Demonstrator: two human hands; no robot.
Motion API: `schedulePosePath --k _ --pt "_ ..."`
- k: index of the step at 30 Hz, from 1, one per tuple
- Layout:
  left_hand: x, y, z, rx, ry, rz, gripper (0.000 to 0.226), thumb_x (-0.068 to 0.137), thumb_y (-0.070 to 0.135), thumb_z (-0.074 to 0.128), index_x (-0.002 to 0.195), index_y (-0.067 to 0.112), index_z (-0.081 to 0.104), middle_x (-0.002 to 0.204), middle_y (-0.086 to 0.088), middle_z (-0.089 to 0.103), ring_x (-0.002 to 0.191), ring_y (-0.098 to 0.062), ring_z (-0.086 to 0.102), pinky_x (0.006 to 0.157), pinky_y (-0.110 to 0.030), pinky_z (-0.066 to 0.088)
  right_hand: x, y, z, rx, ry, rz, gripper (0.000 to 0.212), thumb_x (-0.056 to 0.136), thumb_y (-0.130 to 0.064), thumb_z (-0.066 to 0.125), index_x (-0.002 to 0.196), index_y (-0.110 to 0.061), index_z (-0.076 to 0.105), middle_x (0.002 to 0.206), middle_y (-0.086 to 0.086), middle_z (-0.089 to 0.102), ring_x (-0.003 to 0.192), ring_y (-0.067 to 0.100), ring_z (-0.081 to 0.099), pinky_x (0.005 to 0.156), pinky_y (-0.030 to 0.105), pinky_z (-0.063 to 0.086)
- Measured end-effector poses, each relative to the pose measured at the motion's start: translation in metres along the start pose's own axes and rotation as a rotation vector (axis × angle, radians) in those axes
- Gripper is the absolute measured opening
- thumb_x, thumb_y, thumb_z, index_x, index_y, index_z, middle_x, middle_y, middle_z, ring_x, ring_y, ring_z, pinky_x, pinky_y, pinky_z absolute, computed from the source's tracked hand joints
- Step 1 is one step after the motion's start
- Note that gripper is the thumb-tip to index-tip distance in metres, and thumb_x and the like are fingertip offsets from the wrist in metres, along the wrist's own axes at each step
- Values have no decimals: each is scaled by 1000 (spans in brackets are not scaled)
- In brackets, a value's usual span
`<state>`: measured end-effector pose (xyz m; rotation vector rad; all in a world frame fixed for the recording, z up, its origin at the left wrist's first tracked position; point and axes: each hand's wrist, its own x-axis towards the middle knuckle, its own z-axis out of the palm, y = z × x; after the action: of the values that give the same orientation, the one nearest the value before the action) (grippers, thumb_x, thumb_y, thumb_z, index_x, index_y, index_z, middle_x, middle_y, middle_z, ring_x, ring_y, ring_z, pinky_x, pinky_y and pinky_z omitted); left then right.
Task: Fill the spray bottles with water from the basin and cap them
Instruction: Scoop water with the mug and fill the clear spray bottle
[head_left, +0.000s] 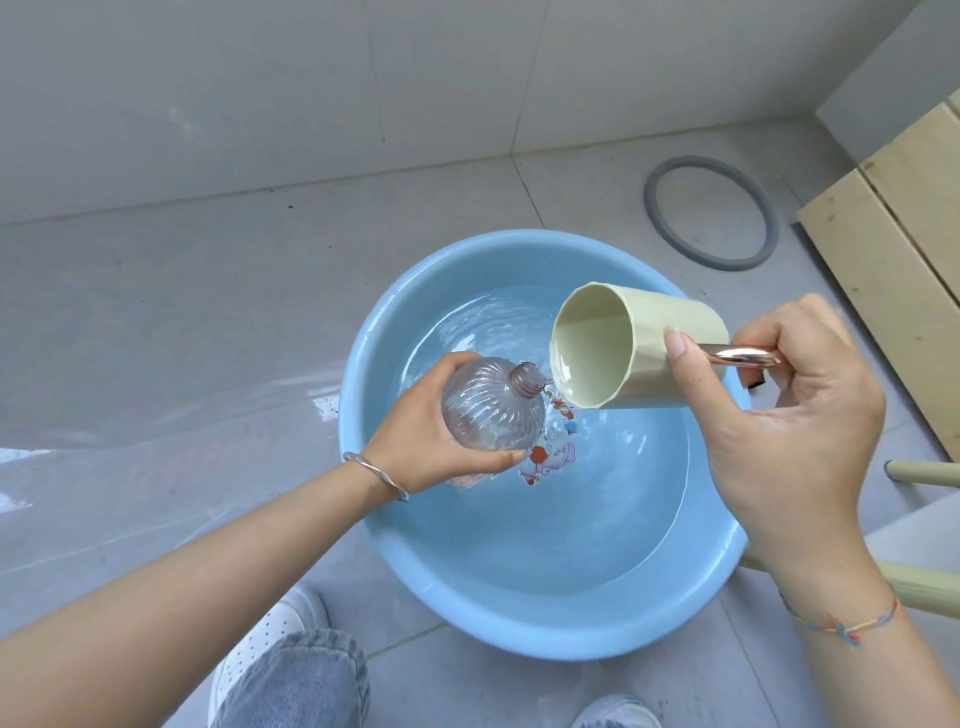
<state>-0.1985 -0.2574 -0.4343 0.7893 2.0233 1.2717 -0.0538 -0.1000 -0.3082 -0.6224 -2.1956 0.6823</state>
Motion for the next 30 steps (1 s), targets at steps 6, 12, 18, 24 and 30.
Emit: schedulePosePath --k 6,12,18,24,30 --pt "-1 1 0 -14 4 9 89 46 58 82 123 32 49 114 23 60 109 5 56 92 -10 40 1 -2 0 -34 2 -40 33 83 -19 72 67 -15 44 67 -10 39 71 7 36 66 15 29" --pt "-1 1 0 -28 4 8 86 46 55 84 121 32 50 111 21 62 106 1 59 92 -17 44 2 -4 0 -58 0 -67 33 84 -19 71 66 -13 44 67 -9 37 72 10 36 67 15 30" --pt "-2 3 1 -57 -9 19 84 46 50 84 121 30 50 110 19 63 103 -1 60 90 -16 45 2 -7 1 -89 -12 -96 34 84 -21 71 64 -9 46 67 -11 36 72 11 36 65 16 29" --pt "-2 2 3 -81 -12 38 83 49 43 88 121 27 50 110 19 63 104 1 60 88 -8 40 1 -13 4 -110 -26 -134 34 82 -18 72 63 -9 45 66 -7 32 71 16 28 66 16 30" --pt "-1 2 2 -96 2 35 85 47 50 86 120 29 50 109 20 64 105 1 60 89 -8 41 1 -16 5 -128 -22 -174 34 82 -17 73 62 -7 47 67 -3 35 71 15 28 67 17 28"
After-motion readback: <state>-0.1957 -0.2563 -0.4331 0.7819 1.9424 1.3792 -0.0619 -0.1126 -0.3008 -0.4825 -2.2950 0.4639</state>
